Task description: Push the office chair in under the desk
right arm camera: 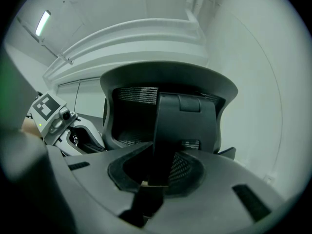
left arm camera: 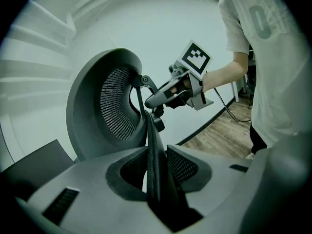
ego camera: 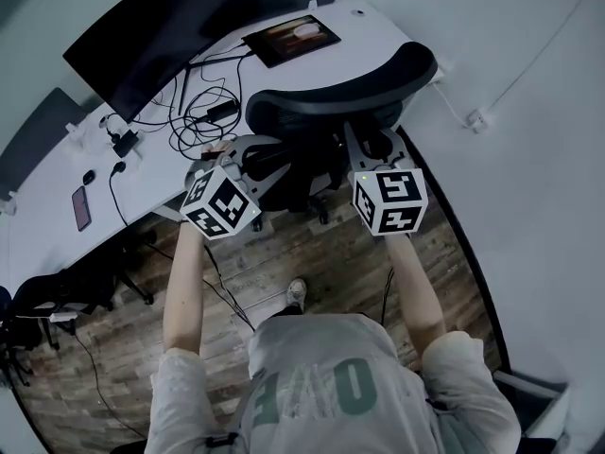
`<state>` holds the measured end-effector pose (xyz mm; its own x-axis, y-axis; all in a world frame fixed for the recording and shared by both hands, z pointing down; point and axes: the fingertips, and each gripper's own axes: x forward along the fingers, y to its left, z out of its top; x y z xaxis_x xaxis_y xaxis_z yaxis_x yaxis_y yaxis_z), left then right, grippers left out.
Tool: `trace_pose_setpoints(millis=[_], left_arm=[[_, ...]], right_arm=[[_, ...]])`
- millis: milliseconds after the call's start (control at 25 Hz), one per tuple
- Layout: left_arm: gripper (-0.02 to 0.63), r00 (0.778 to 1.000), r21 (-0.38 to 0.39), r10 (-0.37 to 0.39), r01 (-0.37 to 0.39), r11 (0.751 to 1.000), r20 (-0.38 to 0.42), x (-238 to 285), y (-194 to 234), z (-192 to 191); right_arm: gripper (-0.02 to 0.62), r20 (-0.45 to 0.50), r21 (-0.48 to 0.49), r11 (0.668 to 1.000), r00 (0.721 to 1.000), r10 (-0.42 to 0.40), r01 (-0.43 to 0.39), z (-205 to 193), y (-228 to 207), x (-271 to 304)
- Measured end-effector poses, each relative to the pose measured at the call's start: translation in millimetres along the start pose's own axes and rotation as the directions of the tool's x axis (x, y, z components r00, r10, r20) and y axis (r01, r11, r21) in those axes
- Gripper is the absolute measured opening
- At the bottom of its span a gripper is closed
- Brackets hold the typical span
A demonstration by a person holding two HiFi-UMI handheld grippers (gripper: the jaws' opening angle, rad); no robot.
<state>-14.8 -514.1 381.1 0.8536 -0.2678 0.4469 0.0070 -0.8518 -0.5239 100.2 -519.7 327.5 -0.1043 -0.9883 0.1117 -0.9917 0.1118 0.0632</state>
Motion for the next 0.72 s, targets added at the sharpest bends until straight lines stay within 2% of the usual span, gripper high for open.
trace_pose_setpoints(millis=[480, 600, 720], left_arm=[[0.132, 1.0, -0.001, 0.001, -0.001, 1.0, -0.003, 5.8, 12.6, -6.9], [0.135, 0.997, -0.006, 0.052, -0.053, 0.999, -0.048, 2.1, 14.1, -4.9], [0.138, 0.987, -0.047, 0.152, -0.155, 0.987, -0.059, -15.2, 17.6, 10.3]], right_arm=[[0.067, 0.005, 0.005, 1.0, 1.0, -0.016, 0.016, 0.1, -3.4, 15.9], [0.071, 0.015, 0.005, 1.0, 0.999, -0.03, 0.03, 1.0, -3.8, 14.1], [0.088, 0.021, 0.005, 0.997, 0.997, -0.071, 0.071, 7.9, -7.3, 1.6]])
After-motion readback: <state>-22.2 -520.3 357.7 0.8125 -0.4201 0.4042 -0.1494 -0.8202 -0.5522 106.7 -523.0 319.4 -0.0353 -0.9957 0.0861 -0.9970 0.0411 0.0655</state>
